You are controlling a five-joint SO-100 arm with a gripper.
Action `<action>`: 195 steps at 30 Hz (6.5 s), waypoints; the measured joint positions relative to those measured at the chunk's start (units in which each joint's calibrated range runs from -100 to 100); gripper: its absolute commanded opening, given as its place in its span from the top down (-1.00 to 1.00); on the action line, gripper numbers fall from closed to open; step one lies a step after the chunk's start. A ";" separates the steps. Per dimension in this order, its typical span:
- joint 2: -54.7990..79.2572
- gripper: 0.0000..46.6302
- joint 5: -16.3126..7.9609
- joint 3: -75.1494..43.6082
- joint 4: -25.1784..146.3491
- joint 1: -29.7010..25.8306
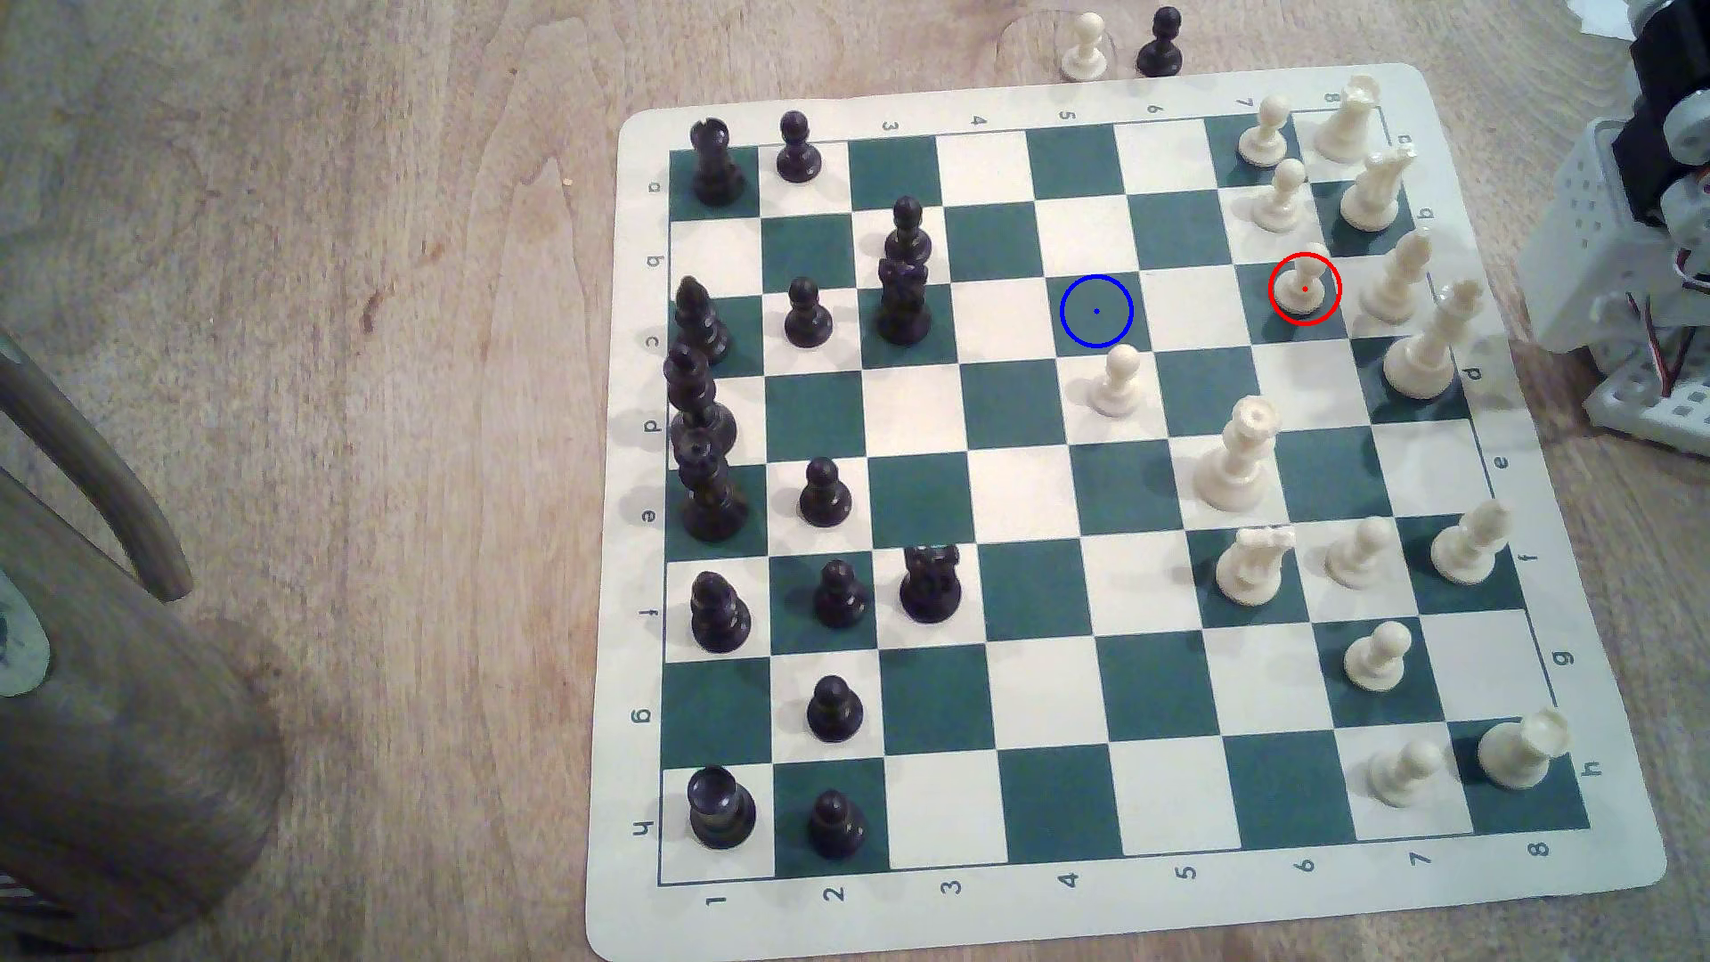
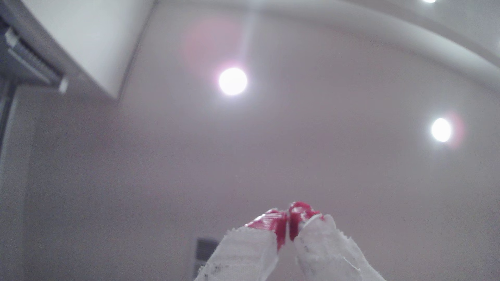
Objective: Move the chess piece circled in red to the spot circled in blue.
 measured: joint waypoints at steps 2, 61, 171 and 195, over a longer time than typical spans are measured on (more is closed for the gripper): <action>0.00 0.99 0.00 0.00 0.00 0.00; 23.96 0.88 -12.75 -44.65 169.56 10.91; 54.29 0.99 -15.58 -42.30 172.75 7.08; 83.03 0.99 -17.97 -78.45 173.94 1.70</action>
